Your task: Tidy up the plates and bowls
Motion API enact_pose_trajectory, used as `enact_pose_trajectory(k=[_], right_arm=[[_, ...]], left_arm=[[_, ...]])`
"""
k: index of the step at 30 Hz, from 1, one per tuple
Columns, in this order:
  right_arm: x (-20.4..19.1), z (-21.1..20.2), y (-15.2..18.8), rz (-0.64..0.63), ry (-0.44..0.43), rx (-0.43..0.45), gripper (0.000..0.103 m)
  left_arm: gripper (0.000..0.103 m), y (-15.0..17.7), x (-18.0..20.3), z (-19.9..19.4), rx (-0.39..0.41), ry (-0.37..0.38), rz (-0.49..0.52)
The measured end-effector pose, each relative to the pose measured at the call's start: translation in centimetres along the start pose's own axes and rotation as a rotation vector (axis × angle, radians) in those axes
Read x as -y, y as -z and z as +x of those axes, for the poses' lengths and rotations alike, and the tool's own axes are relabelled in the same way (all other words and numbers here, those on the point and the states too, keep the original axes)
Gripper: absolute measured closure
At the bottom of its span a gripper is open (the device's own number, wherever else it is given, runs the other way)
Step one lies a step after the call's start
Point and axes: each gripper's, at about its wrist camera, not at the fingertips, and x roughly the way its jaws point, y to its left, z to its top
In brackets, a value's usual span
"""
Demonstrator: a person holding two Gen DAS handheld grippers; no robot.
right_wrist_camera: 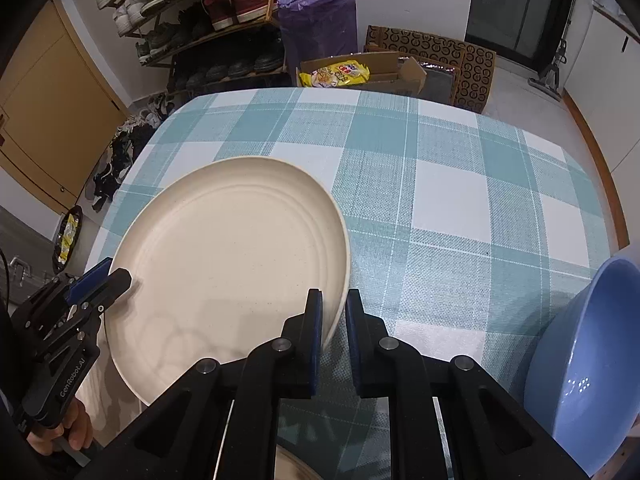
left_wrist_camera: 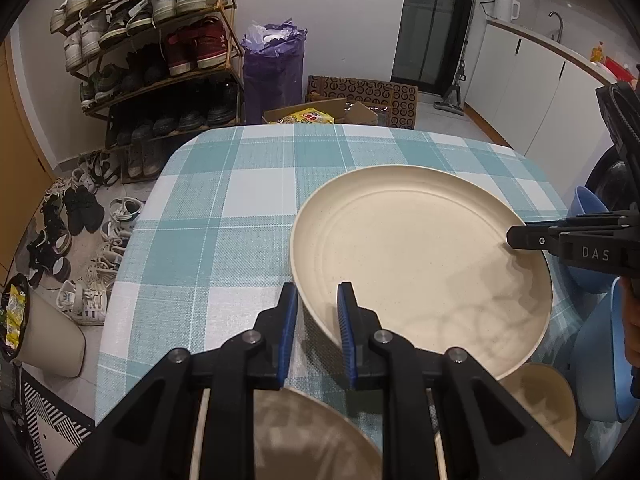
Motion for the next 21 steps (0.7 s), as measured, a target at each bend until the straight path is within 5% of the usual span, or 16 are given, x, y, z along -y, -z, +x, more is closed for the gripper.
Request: enact_pose_trajectory(k=[21], right_arm=[[-1.0, -6.3, 2.4, -0.018, -0.012, 0.116, 0.091]], left_arm=[[0.085, 0.4, 1.0, -6.4, 0.094, -0.010, 0.017]])
